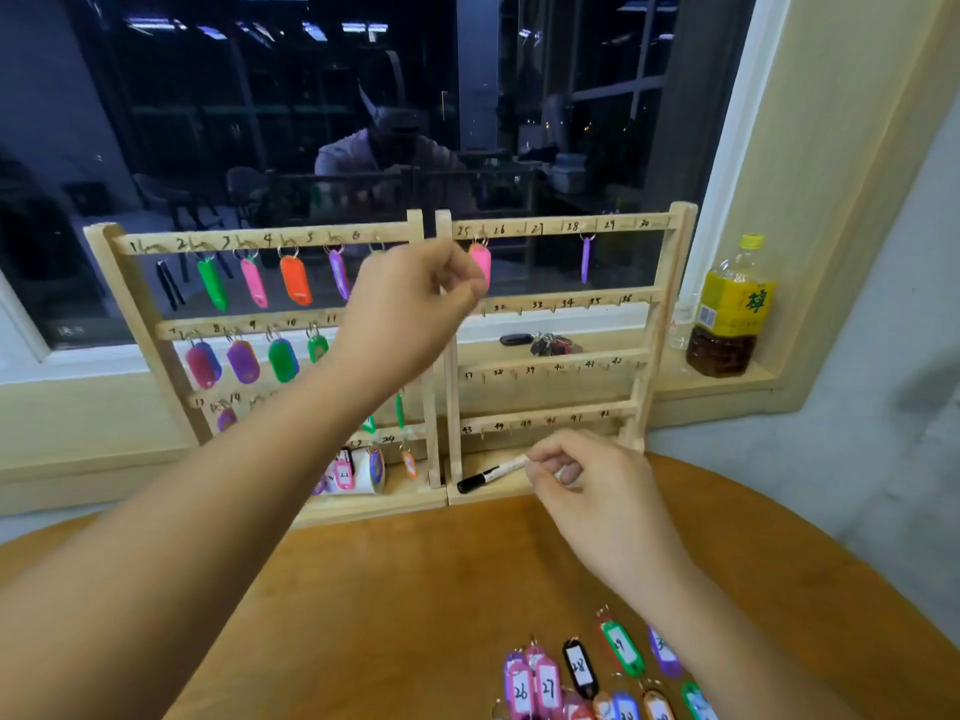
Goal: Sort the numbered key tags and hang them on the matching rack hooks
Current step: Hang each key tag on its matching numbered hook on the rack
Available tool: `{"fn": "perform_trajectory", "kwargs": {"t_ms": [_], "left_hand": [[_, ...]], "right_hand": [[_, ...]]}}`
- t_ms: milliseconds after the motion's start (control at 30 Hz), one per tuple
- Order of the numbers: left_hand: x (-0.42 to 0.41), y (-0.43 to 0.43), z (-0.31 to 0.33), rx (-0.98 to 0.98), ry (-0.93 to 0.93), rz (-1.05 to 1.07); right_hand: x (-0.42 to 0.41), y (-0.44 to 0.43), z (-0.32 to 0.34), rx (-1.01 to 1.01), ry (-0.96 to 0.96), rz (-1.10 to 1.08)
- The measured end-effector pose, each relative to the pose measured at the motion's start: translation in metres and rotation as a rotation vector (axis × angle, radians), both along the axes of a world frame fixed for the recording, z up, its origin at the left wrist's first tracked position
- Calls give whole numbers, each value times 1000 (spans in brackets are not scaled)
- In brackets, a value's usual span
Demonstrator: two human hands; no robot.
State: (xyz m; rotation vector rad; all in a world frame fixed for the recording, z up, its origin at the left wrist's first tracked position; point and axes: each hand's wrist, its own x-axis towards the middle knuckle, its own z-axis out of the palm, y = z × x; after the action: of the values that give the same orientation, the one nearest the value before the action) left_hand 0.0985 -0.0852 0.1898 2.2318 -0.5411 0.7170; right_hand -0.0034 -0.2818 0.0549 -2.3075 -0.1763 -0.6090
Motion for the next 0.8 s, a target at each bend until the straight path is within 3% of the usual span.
{"fn": "perform_trajectory", "kwargs": {"t_ms": [433,633,800], "left_hand": [[-71,19,-177,80,523,-180],[-93,13,-217,277,686,-314],[-103,5,-230,311,709,-357]], "right_hand": [[-44,2,-80,-135,339,25],[-50,-2,-90,-296,402,71],[-52,1,-93,-350,386,81]]}}
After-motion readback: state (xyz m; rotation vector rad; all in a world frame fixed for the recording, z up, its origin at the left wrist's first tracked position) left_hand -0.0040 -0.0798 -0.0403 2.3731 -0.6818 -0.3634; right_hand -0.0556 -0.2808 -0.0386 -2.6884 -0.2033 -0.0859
